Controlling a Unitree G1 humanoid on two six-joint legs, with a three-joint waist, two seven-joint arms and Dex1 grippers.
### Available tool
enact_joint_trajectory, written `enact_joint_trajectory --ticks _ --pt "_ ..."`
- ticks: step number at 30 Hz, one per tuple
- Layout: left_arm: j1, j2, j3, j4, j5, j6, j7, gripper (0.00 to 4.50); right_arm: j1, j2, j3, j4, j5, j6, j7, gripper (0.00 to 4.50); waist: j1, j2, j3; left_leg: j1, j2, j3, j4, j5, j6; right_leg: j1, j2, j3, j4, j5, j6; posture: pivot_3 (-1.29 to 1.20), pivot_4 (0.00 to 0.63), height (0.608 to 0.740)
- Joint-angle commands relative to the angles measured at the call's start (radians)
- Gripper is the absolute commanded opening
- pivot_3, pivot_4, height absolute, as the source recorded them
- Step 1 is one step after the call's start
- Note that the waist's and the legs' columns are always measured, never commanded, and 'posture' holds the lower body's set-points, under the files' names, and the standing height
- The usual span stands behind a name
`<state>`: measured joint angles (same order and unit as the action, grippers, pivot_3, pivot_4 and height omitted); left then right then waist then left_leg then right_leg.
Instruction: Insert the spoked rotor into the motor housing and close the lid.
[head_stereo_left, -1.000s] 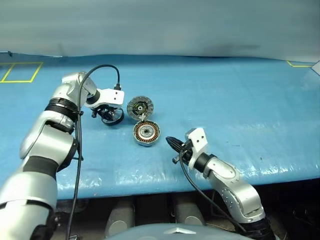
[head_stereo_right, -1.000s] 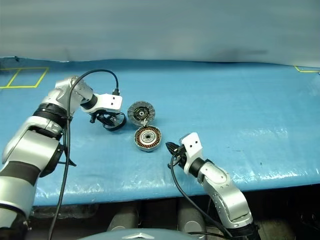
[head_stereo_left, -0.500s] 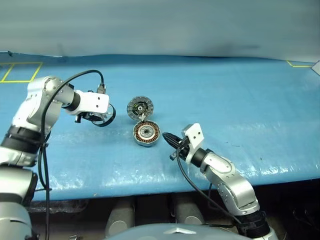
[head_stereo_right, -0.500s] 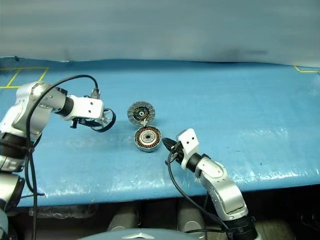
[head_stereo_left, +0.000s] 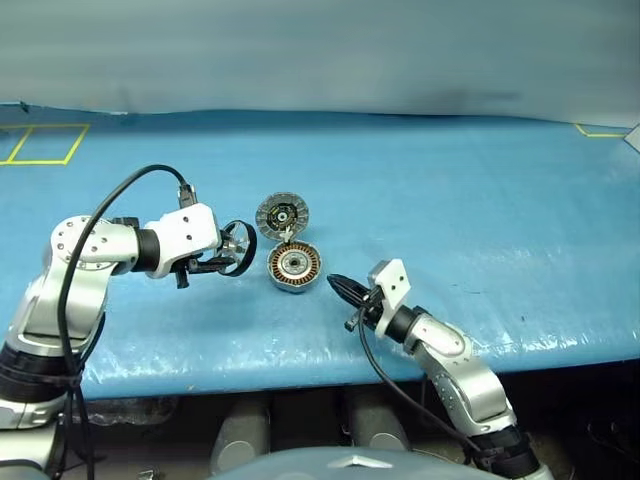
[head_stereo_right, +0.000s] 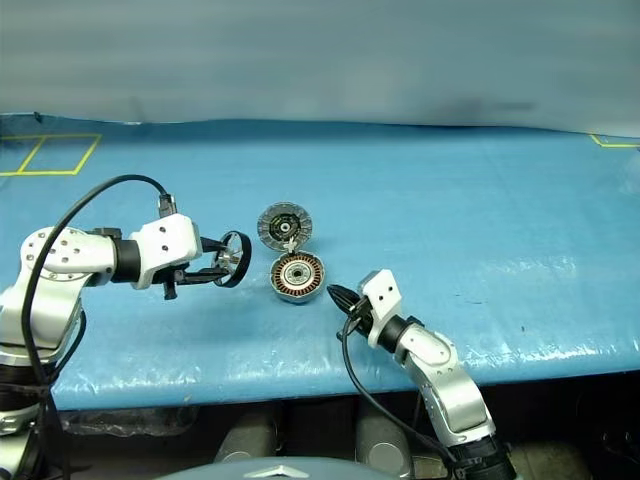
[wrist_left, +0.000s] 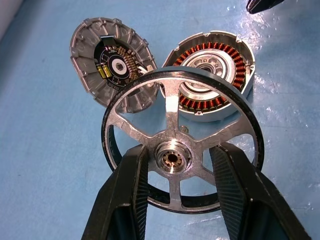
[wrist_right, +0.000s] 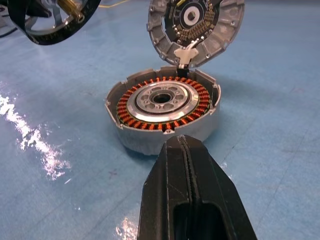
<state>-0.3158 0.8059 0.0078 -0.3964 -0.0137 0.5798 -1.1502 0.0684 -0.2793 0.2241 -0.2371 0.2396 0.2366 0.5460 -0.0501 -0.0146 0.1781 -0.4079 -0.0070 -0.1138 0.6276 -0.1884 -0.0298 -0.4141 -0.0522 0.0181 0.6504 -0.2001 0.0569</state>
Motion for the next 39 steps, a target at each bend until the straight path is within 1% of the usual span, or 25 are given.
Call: enact_joint_trajectory --ticks 1,7,9,20,27,33,39 --pt "-0.044 -0.023 0.001 -0.007 -0.040 0.010 0.054 1.60 0.016 0.008 0.007 -0.009 -0.011 -0.054 0.007 0.00 0.001 0.000 0.000 0.000 0.000 0.000 0.000 0.000 0.000 0.000 0.000 0.000 0.000 0.000 0.000 0.00 0.150 0.740" --pt "-0.140 -0.059 -0.108 0.085 -0.048 -0.008 0.079 1.60 0.027 0.018 -0.002 0.004 -0.011 -0.064 0.002 0.00 0.007 0.000 0.000 0.000 0.000 0.001 0.000 0.000 0.000 0.000 0.000 0.000 0.000 0.000 0.000 0.00 0.150 0.740" --pt "-0.176 -0.086 -0.140 0.124 -0.056 -0.007 0.085 1.60 0.030 0.023 -0.005 0.009 -0.010 -0.063 -0.002 0.00 0.009 0.000 0.000 0.000 0.000 0.001 0.000 0.000 0.000 0.000 0.000 0.000 0.000 0.000 0.000 0.00 0.150 0.740" --pt "-0.301 -0.143 -0.315 0.283 -0.022 -0.061 0.058 1.60 0.049 0.039 -0.014 0.002 -0.006 -0.054 -0.022 0.00 0.014 0.000 0.000 0.000 0.000 0.001 0.000 0.000 0.000 0.000 0.000 0.000 -0.001 0.000 0.000 0.00 0.150 0.740" --pt "-0.374 -0.179 -0.380 0.353 -0.001 -0.108 0.045 1.60 0.054 0.048 -0.009 0.001 -0.010 -0.049 -0.030 0.00 0.012 0.000 0.000 -0.001 0.000 0.001 0.000 0.000 0.000 0.000 0.000 0.000 -0.001 0.000 0.000 0.00 0.150 0.740" --pt "-0.410 -0.166 -0.424 0.402 0.033 -0.153 0.001 1.60 0.051 0.050 -0.015 0.000 -0.010 -0.040 -0.036 0.00 0.012 0.000 0.000 -0.001 0.000 0.001 -0.001 0.000 0.000 -0.001 0.000 0.000 -0.001 0.000 0.000 0.00 0.150 0.740" --pt "-0.428 -0.159 -0.442 0.438 0.059 -0.189 -0.036 1.60 0.054 0.051 -0.015 -0.004 -0.010 -0.034 -0.042 0.00 0.013 0.000 0.000 -0.001 0.000 0.001 -0.001 0.000 0.000 -0.001 0.000 0.000 -0.002 0.000 0.000 0.00 0.150 0.740"
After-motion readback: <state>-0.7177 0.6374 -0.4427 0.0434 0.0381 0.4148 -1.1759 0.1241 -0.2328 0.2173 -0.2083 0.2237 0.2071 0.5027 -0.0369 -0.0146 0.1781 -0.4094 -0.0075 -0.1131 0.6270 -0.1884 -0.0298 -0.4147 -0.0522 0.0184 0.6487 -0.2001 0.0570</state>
